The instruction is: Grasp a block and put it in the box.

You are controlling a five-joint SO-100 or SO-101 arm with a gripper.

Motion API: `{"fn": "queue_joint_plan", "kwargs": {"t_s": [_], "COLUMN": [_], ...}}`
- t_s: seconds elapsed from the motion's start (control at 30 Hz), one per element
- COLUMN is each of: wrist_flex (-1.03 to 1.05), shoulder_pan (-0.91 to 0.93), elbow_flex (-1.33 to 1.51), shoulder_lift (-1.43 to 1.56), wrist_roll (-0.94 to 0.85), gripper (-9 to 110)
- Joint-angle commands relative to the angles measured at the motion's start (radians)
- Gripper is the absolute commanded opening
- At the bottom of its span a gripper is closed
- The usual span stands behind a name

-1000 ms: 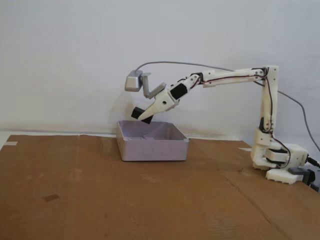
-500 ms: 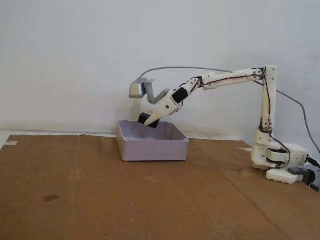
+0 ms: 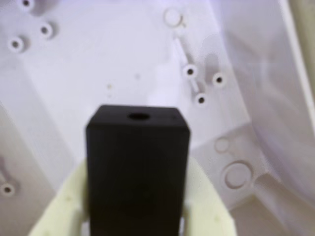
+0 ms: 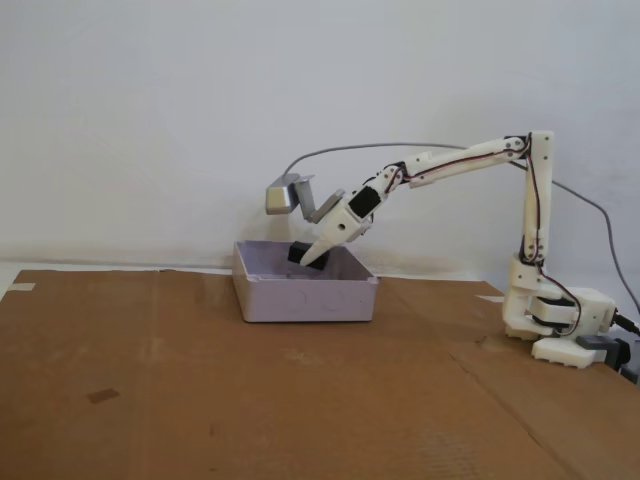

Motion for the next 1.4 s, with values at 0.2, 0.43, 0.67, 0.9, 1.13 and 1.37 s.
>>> {"fn": "queue_joint_plan", "kwargs": {"t_s": [0.2, 0.43, 0.67, 0.9, 1.13, 1.37], "wrist_flex": [-0.038, -0.040, -0.040, -0.040, -0.040, -0.040], "shoulder_pan": [-0.035, -0.037, -0.037, -0.035, -0.046, -0.051], "elbow_flex": [-0.041, -0.041, -0.043, -0.043, -0.040, -0.029], "shoulder_lift": [0.094, 0.060, 0.028, -0.002, -0.008, -0.008], "wrist_roll": [-0.014, -0.014, -0.014, -0.014, -0.014, -0.014], "gripper": [4, 4, 3, 4, 4, 4]}}
